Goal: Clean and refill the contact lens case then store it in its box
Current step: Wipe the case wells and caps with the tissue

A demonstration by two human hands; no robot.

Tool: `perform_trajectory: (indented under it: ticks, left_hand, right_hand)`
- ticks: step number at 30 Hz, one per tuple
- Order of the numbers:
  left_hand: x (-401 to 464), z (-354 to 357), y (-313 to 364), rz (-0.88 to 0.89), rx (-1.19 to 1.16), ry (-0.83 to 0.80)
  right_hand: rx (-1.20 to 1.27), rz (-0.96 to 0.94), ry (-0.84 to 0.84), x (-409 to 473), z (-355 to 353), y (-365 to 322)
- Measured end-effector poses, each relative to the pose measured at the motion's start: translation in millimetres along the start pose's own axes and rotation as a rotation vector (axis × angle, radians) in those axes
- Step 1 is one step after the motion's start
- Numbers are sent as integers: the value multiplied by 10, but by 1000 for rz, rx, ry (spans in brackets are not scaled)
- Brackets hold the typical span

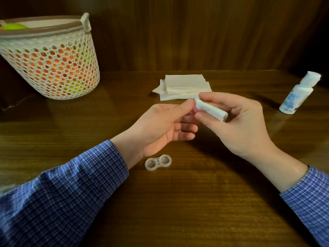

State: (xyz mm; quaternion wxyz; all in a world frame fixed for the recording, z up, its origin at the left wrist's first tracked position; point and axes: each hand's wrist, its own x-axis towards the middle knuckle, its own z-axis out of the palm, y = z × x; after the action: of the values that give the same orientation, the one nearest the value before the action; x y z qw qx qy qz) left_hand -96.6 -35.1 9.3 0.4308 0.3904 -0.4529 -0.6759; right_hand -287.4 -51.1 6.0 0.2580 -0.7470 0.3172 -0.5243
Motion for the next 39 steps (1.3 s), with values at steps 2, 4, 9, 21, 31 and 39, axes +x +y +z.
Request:
perform_trajectory:
  ticks: [2, 4, 9, 21, 31, 39]
  left_hand:
    - [4, 36, -2, 21, 57, 60]
    - [19, 56, -23, 94, 140, 171]
    - [25, 59, -68, 169, 207, 237]
    - [16, 66, -13, 52, 15, -19]
    - [-8, 136, -37, 69, 169, 5]
    - [-17, 174, -40, 45, 157, 30]
  right_hand:
    - [-30, 3, 33, 2, 14, 11]
    - [-56, 3, 70, 13, 29, 16]
    - [-73, 26, 63, 21, 7, 24]
    - [-110, 88, -70, 33, -52, -27]
    - [-159, -69, -83, -19, -32, -9]
    - [-249, -182, -124, -22, -29, 9]
